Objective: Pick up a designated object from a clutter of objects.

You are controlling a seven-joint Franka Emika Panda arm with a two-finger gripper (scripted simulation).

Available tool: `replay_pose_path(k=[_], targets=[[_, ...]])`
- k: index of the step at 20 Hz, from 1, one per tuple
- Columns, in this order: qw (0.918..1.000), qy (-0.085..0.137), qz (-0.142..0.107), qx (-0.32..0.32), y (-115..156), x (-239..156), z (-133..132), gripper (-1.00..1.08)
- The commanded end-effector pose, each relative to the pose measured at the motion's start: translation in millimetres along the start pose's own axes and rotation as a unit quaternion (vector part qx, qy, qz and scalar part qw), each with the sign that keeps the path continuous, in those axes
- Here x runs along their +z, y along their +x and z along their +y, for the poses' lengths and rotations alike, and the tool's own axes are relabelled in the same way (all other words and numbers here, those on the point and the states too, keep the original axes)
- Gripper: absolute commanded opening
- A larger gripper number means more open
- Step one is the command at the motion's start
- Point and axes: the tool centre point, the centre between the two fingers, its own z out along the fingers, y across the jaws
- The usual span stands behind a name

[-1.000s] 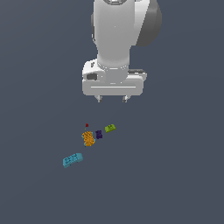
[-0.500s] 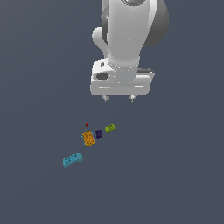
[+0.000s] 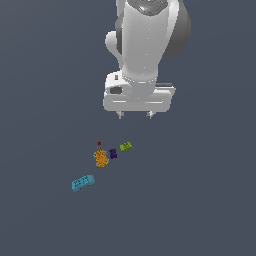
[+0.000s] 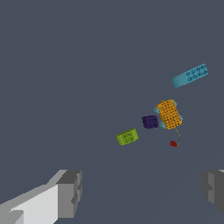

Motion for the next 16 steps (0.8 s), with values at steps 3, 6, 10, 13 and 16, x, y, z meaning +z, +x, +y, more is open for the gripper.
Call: replay_pose_path(k=[3,6,10,13,16], targets=[[0.9995,0.003,0.000,0.032,1.5,13.5,0.6,1.00],[0.9981,0.005,0.001,0.062,2.5,25.8,1.2,1.00],[0.9937,0.009,0.001,0.112,3.6,46.1,2.5,1.00],[0.9880,0.012,0.001,0.154,3.7,63.3,3.8,1.00],[0.9804,0.015,0.001,0.196,3.1,80.2,5.2,1.00]])
